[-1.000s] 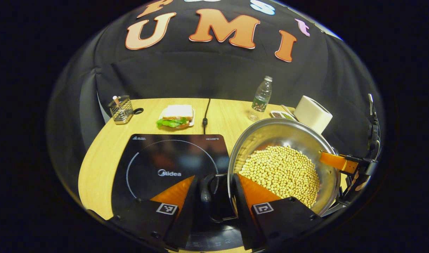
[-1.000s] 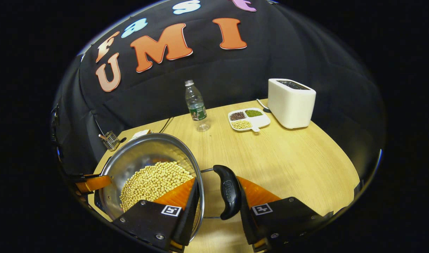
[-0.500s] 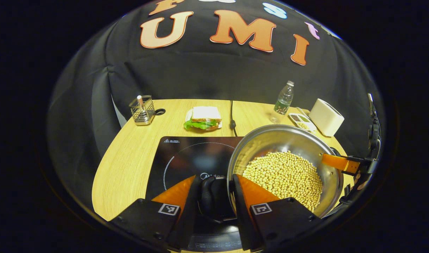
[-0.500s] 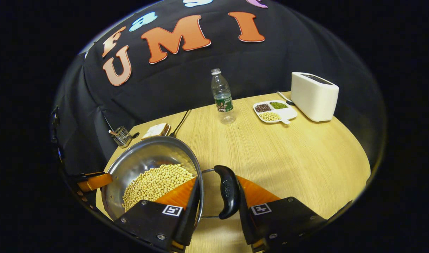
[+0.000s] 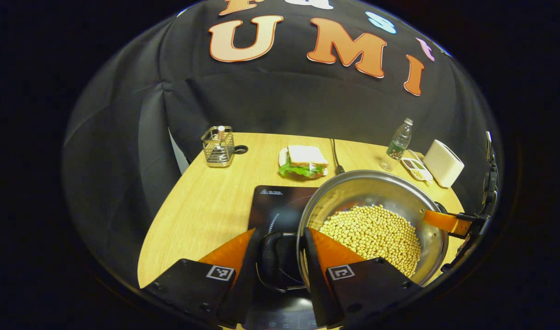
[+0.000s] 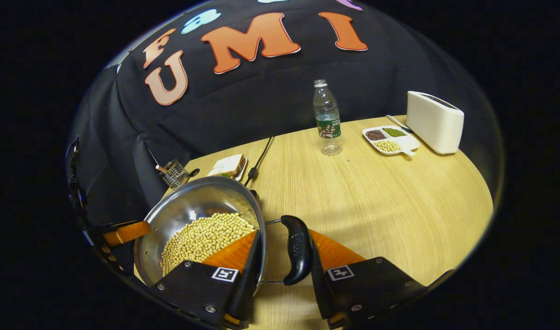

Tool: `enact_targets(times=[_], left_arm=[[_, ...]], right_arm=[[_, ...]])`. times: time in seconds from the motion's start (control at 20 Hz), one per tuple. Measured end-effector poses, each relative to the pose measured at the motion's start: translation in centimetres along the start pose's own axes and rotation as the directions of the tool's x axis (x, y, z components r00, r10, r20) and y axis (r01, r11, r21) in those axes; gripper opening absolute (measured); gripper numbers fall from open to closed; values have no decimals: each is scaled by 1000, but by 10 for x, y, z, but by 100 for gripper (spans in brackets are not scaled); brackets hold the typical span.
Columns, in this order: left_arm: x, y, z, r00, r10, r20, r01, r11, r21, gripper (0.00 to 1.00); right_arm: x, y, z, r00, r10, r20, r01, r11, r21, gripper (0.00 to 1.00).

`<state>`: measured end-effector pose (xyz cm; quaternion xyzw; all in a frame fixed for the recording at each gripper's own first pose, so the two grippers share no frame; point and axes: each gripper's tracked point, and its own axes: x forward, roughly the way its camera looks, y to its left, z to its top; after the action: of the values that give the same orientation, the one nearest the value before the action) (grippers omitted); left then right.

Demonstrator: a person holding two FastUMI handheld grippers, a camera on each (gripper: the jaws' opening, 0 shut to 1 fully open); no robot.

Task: First push the handle of the pot to place it horizontally, then grasp the pot with both hands and set it on the induction cooktop.

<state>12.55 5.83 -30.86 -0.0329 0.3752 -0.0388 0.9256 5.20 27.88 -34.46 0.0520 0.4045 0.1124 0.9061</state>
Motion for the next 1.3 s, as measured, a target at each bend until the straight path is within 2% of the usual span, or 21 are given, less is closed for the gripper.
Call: enact_targets(times=[0.1,0.15,0.2,0.5,0.6,0.75,0.85,1.0,1.3], left_arm=[[3,14,4,1000,9,12,-9,1000,6,60],[3,21,7,1000,13,17,-13,1000,10,58],[9,25,12,1000,17,26,-17,1000,14,60],[9,41,15,997,11,78,-12,1000,6,58],[7,43,13,997,26,78,-25,1000,-18,63],[-6,45,21,993,60,102,-56,997,-46,67],[-22,45,35,982,85,169,-80,996,-33,66],[-54,35,55,965,91,246,-89,996,-23,65],[-103,-18,82,940,48,339,-45,999,-18,66]], right_arm=[[5,13,0,1000,-2,13,2,1000,9,56],[7,19,-1,1000,-4,20,4,1000,12,60],[9,24,-1,1000,-7,29,6,1000,12,56],[15,37,0,998,7,66,-8,1000,10,57],[12,45,-4,998,41,50,-41,999,17,61],[5,44,4,996,47,80,-47,999,-2,84],[-5,41,9,994,50,94,-50,999,-2,94],[-12,31,15,992,40,118,-40,999,-2,95],[-44,4,32,984,35,174,-34,999,-6,95]])
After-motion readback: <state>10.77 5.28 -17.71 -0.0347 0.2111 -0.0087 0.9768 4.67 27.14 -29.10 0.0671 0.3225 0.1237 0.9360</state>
